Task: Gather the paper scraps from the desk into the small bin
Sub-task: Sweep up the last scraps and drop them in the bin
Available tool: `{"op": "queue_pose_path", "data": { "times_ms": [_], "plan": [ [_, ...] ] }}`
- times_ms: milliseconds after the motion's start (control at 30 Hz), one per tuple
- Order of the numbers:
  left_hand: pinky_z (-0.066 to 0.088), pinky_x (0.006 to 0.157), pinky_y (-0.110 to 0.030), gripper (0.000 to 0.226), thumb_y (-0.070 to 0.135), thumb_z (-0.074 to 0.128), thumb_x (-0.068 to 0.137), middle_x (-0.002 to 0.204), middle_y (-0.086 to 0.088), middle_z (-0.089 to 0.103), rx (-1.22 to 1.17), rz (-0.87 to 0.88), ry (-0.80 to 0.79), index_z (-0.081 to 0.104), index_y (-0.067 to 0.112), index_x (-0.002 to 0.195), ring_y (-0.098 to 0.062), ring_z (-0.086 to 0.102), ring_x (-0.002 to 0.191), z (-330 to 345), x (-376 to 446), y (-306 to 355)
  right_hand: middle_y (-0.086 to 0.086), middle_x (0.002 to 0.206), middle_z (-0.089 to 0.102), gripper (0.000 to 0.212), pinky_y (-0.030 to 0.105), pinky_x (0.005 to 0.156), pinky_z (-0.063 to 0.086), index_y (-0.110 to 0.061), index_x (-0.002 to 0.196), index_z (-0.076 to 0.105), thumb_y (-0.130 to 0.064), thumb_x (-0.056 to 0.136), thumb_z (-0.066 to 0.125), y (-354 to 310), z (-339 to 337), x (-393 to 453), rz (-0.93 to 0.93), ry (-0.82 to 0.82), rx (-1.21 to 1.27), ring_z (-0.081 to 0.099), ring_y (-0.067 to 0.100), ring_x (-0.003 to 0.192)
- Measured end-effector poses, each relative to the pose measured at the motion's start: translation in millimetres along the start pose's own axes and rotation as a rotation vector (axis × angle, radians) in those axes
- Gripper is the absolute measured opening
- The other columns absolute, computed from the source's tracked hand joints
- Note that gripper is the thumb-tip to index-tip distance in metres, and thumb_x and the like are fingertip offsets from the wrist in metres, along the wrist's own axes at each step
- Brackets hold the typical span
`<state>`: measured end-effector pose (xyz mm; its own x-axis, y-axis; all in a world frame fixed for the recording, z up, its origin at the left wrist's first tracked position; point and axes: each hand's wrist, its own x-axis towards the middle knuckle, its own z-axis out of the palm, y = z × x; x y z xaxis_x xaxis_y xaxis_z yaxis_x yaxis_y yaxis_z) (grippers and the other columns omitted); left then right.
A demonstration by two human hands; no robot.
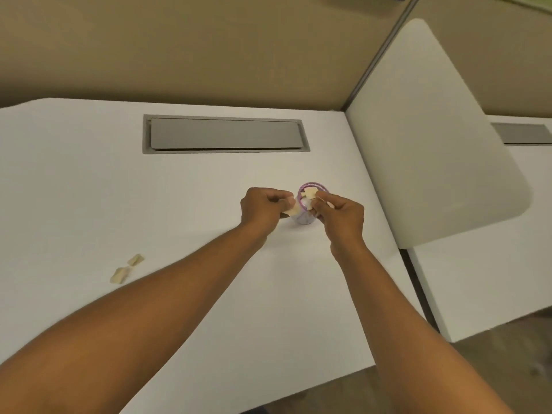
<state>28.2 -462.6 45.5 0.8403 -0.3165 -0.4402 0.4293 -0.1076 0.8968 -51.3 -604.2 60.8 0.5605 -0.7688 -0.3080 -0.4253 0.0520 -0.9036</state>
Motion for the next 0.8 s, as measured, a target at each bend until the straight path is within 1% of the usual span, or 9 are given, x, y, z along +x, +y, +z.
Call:
{"op": "queue_pose_path", "data": {
  "times_ms": [67,133,200,300,433,533,633,733,800],
  "plan": [
    [0.067,0.079,-0.03,0.018,0.007,0.085,0.083,0.1,-0.007,0.081,0.038,0.007,-0.008,0.083,0.008,0.101,-0.024,0.078,0.09,28.7,13.2,3.2,0.001,0.104,0.081,0.024,0.04,0.091,0.062,-0.017,0.101,0.082,-0.01,0.079,0.083,-3.2,-9.5,20.0,-0.041,0.027,-0.077,0.076,0.021,0.096],
    [0.065,0.089,-0.038,0.017,0.007,0.085,0.082,0.104,-0.007,0.081,0.12,0.026,-0.018,0.084,0.011,0.099,-0.026,0.078,0.094,49.9,29.2,5.3,0.004,0.111,0.079,0.024,0.032,0.089,0.061,-0.014,0.105,0.081,-0.008,0.082,0.081,-9.4,-11.8,36.5,-0.088,0.036,-0.164,0.074,0.021,0.1],
    [0.062,0.095,-0.04,0.017,0.007,0.084,0.083,0.109,-0.007,0.08,0.253,0.04,-0.038,0.084,0.012,0.099,-0.025,0.075,0.098,65.1,43.6,8.0,0.006,0.116,0.077,0.025,0.032,0.092,0.06,-0.011,0.107,0.08,-0.009,0.083,0.081,-11.4,-8.8,50.6,-0.106,0.024,-0.218,0.072,0.022,0.105],
    [0.061,0.096,-0.042,0.017,0.012,0.08,0.088,0.113,-0.01,0.079,0.437,0.044,-0.067,0.082,0.01,0.104,-0.027,0.073,0.104,79.4,61.5,10.5,0.007,0.12,0.075,0.026,0.036,0.095,0.059,-0.011,0.11,0.079,-0.014,0.085,0.08,-3.3,-1.8,67.9,-0.091,-0.009,-0.331,0.07,0.024,0.109],
    [0.062,0.094,-0.044,0.025,0.01,0.06,0.1,0.117,-0.012,0.077,0.557,0.079,-0.097,0.079,0.009,0.115,-0.031,0.072,0.103,86.1,68.8,17.1,0.008,0.122,0.074,0.023,0.032,0.089,0.057,-0.013,0.114,0.078,-0.013,0.093,0.069,1.9,1.3,80.3,-0.14,-0.078,-0.461,0.07,0.027,0.11],
    [0.062,0.094,-0.046,0.034,0.001,0.052,0.098,0.117,-0.012,0.076,0.593,0.106,-0.141,0.079,0.011,0.116,-0.032,0.072,0.103,85.0,67.7,17.5,0.006,0.125,0.073,0.027,0.029,0.087,0.055,-0.016,0.118,0.077,-0.013,0.092,0.069,-2.9,-2.8,81.3,-0.137,-0.176,-0.484,0.068,0.024,0.11],
    [0.063,0.092,-0.047,0.035,-0.003,0.057,0.091,0.116,-0.01,0.076,0.557,0.077,-0.122,0.08,0.014,0.111,-0.031,0.073,0.103,80.7,70.6,14.6,0.006,0.125,0.071,0.034,0.028,0.083,0.055,-0.015,0.121,0.074,-0.01,0.088,0.074,-7.2,-9.0,82.2,-0.119,-0.249,-0.48,0.066,0.021,0.105],
    [0.062,0.096,-0.045,0.038,-0.006,0.065,0.087,0.125,-0.011,0.071,0.48,0.021,-0.08,0.075,0.014,0.119,-0.03,0.07,0.113,77.6,73.0,16.4,0.006,0.131,0.066,0.05,0.034,0.093,0.057,-0.014,0.133,0.067,-0.008,0.084,0.078,-9.3,-14.5,87.8,-0.101,-0.284,-0.45,0.064,0.024,0.115],
    [0.062,0.097,-0.043,0.043,-0.009,0.069,0.085,0.129,-0.012,0.069,0.439,-0.016,-0.064,0.073,0.012,0.122,-0.03,0.068,0.116,77.1,75.2,17.7,0.006,0.13,0.063,0.059,0.041,0.099,0.058,-0.017,0.139,0.06,-0.009,0.083,0.079,-10.3,-16.0,93.6,-0.054,-0.299,-0.439,0.064,0.026,0.117]
  ]
}}
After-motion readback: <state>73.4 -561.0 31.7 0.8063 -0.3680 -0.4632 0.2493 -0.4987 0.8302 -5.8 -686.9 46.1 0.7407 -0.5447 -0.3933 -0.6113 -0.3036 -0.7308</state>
